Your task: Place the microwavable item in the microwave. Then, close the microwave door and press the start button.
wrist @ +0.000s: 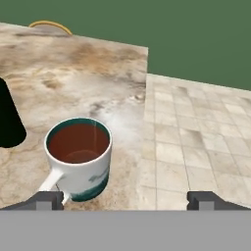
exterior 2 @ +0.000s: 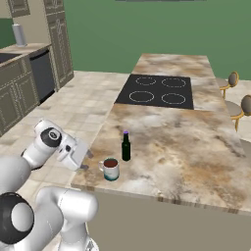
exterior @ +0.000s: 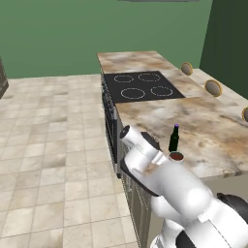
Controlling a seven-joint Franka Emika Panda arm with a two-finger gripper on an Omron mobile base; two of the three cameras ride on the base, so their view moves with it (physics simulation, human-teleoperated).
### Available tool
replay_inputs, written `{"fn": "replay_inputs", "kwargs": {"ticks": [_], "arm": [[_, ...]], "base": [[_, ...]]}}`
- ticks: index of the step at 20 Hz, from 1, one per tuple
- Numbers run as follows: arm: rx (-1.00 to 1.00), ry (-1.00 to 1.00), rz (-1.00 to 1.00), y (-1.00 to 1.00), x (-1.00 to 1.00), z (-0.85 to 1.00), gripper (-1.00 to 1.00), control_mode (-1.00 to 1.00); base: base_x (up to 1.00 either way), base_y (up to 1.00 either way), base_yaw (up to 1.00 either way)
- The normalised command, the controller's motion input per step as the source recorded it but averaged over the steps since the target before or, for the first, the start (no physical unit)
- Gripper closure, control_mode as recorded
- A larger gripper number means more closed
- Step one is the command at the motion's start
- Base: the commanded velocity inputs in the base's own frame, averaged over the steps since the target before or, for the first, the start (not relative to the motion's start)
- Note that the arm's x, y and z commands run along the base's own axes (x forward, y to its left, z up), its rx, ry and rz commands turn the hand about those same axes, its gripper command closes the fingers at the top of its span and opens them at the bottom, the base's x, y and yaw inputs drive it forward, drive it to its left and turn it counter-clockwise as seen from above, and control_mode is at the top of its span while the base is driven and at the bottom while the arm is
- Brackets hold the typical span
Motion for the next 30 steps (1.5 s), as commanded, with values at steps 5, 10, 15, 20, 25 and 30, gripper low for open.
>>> {"fn": "replay_inputs", "kwargs": {"ticks": [5,10,15,20,25,30], "arm": [[0.0,0.0,0.0,0.0,0.31,-0.26,-1.0,-1.0],[0.0,0.0,0.0,0.0,0.27,-0.28,-1.0,-1.0],[0.0,0.0,0.0,0.0,0.13,-0.24,-1.0,-1.0],[0.0,0.0,0.0,-0.12,0.11,-0.09,-1.0,-1.0],[0.0,0.0,0.0,-0.19,0.02,-0.02,-1.0,-1.0],[0.0,0.01,0.0,-0.13,0.01,-0.07,-1.0,-1.0]], "base": [[0.0,0.0,0.0],[0.0,0.0,0.0],[0.0,0.0,0.0],[0.0,0.0,0.0],[0.0,0.0,0.0],[0.0,0.0,0.0]]}}
